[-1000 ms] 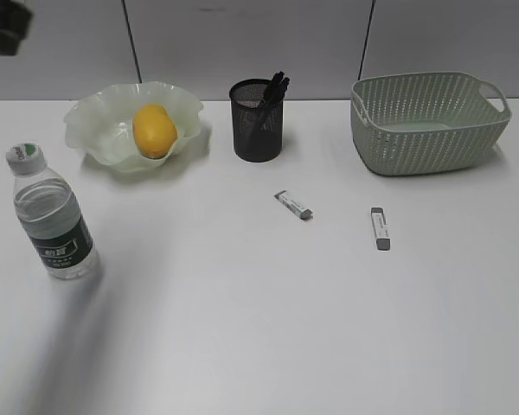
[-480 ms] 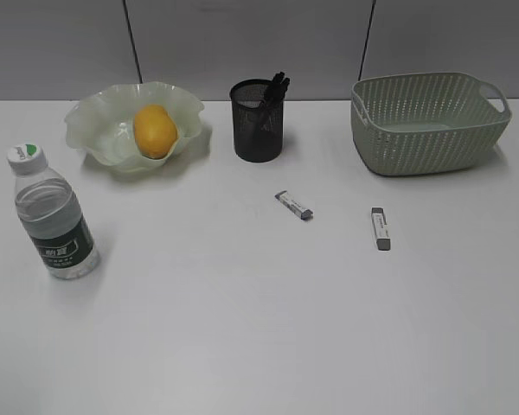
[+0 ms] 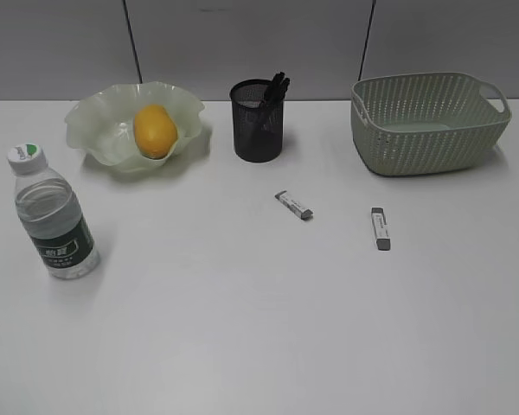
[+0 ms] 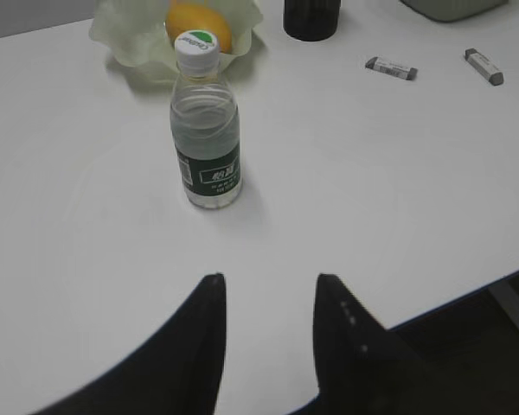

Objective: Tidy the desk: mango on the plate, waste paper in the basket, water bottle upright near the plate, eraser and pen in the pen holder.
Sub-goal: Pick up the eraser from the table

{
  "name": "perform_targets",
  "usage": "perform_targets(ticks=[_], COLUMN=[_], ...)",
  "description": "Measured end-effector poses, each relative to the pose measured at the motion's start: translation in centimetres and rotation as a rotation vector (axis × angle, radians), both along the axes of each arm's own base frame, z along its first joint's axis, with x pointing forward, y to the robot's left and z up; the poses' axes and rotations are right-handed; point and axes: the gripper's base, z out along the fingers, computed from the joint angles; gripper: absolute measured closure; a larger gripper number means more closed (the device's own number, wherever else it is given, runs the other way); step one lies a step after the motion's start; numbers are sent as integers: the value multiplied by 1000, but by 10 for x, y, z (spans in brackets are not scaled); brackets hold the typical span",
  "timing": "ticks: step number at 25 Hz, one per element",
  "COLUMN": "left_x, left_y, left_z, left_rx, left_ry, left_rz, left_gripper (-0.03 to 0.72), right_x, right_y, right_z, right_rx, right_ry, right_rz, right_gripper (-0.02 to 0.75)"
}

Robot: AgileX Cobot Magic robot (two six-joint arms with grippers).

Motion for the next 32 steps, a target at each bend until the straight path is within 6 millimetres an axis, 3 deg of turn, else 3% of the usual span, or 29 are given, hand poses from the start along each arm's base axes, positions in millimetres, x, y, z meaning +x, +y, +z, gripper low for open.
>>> perform_targets(ticks=[3, 6, 13, 18, 21, 25, 32], left_x=[0, -3, -15, -15, -15, -15, -15], left_y=[0, 1, 4, 3, 3, 3, 3], left_z=[0, 0, 0, 0, 0, 0, 0], left_rx=[-1, -8, -34, -33, -34, -34, -34], left_ry=[-3, -18, -94, -95, -94, -94, -94], left_rz=[0, 17, 234, 280, 282, 283, 283], left_gripper=[440, 441, 442, 449, 451, 450, 452], right_x=[5, 34, 165, 259, 303, 343, 381], right_y=[3, 17, 94, 145, 157, 161, 170], right_z=[5, 12, -8, -50, -82, -116, -152], right_rx=[-20, -86, -213, -277, -253, -222, -208], right_ry=[-8, 69, 455, 658, 766, 842, 911], right_rz=[8, -9, -42, -83, -129, -168, -197], right_gripper=[390, 390, 373, 320, 307, 302, 302])
